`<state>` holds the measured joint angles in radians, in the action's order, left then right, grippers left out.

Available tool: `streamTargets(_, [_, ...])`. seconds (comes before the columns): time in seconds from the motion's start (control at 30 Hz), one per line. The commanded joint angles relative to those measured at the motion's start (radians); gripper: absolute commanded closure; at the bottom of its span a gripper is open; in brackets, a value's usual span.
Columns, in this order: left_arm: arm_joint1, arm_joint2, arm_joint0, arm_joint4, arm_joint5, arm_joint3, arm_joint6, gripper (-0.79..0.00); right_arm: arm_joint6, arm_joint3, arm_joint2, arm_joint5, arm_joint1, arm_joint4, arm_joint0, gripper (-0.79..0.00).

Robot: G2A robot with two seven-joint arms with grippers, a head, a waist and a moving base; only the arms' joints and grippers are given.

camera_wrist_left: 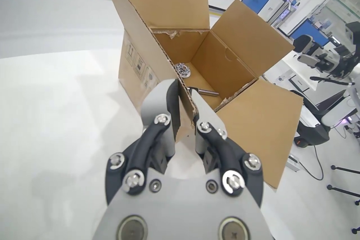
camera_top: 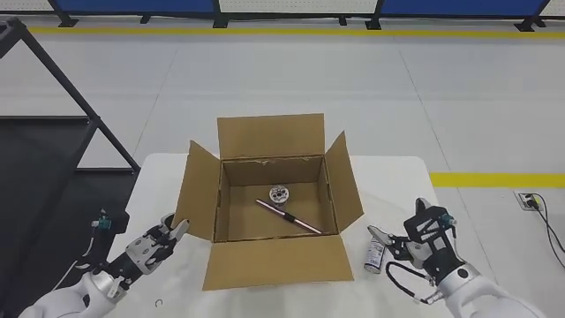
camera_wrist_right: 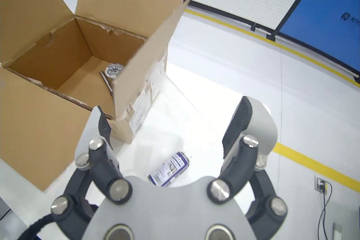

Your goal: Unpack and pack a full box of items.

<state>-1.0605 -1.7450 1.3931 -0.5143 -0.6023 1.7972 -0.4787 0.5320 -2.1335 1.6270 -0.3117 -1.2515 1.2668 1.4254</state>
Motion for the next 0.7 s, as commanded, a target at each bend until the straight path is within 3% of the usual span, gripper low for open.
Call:
streamTargets(0.0, [0.002, 0.003, -0.011, 0.003, -0.005, -0.01, -0.007, 0.0, 0.025, 0.009, 0.016, 0.016, 0.001, -0.013, 0.012, -0.785])
streamTargets(0.13, [0.006, 0.01, -0.032, 0.001, -0.007, -0.023, -0.019, 0.0, 0.144, 0.05, 0.027, 0.04, 0.006, -0.019, 0.007, -0.785])
streamTargets(0.33, [0.01, 0.019, -0.047, -0.009, 0.005, -0.028, -0.018, -0.009, 0.371, 0.136, -0.022, 0.123, 0.006, -0.038, -0.088, -0.785])
streamTargets(0.37, [0.01, 0.019, -0.048, -0.01, 0.006, -0.028, -0.017, -0.286, 0.371, 0.136, -0.022, 0.123, 0.006, -0.038, -0.088, -0.785])
streamTargets(0.4, [0.011, 0.019, -0.047, -0.01, 0.01, -0.028, -0.017, -0.785, 0.371, 0.136, -0.022, 0.123, 0.006, -0.038, -0.088, -0.785])
streamTargets(0.67, [0.016, 0.009, -0.03, 0.006, 0.026, -0.013, -0.007, -0.785, 0.371, 0.136, -0.022, 0.123, 0.006, -0.038, -0.088, -0.785])
